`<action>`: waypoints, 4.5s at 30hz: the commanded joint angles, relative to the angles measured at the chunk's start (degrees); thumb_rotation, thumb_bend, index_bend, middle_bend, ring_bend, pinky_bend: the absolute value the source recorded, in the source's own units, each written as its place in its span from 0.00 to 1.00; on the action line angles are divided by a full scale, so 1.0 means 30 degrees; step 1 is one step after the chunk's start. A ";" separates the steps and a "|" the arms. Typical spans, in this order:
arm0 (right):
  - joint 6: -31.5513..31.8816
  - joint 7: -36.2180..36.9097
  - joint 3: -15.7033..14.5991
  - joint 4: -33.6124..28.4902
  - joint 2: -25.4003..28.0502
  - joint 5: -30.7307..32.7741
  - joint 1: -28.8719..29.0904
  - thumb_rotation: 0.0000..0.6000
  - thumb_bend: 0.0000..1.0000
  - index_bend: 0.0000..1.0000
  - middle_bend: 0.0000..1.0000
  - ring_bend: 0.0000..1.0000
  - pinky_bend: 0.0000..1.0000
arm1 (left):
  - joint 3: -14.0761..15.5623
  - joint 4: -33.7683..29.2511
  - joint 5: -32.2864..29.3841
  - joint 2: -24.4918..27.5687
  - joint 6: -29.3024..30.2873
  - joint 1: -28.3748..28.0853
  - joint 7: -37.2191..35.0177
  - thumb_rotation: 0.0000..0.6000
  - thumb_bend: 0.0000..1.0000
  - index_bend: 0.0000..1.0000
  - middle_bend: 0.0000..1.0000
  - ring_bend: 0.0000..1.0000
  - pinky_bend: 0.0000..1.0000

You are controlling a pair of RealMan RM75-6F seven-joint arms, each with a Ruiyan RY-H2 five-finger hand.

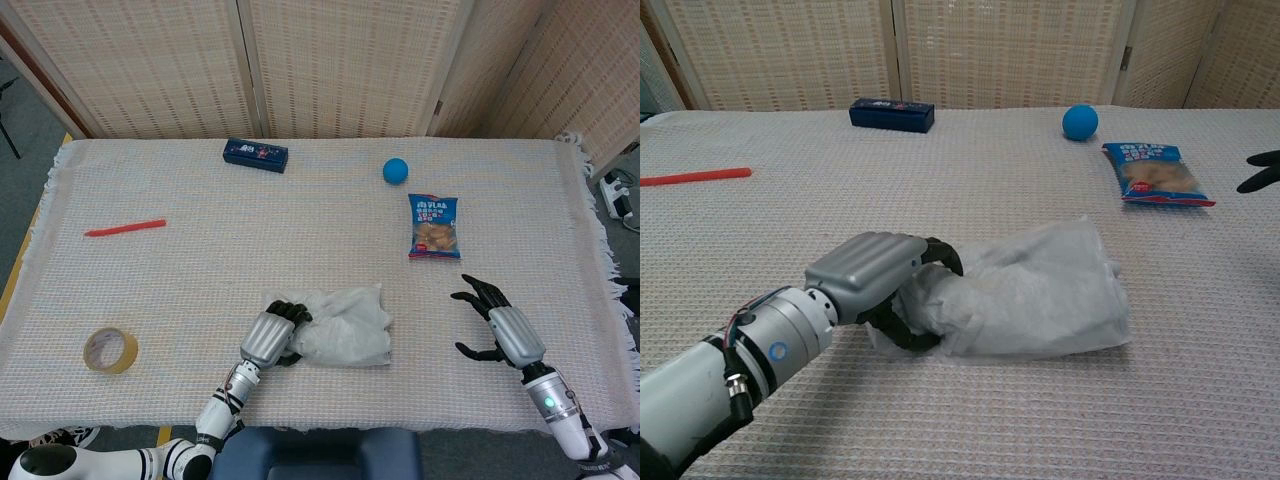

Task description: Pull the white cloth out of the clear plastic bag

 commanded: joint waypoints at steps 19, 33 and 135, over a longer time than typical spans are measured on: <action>-0.0406 0.4369 -0.0247 0.3545 -0.3317 -0.1603 0.1557 1.00 0.32 0.31 0.00 0.00 0.00 | -0.0094 -0.2857 0.0613 0.2236 0.1820 0.1120 -0.2061 1.00 0.45 0.61 0.66 0.56 0.72; -0.0641 0.8242 -0.0016 0.6155 -0.4661 -0.1567 0.2663 1.00 0.33 0.35 0.00 0.00 0.00 | 0.0406 -0.4457 0.3530 0.3711 0.3902 0.1855 -0.5021 1.00 0.44 0.61 0.66 0.56 0.72; -0.0151 0.9955 -0.0396 0.5723 -0.5958 -0.0689 0.3220 1.00 0.70 0.75 0.05 0.00 0.00 | -0.0656 -0.5634 -0.0443 0.4481 0.1060 0.1531 -0.5739 1.00 0.16 0.23 0.34 0.24 0.33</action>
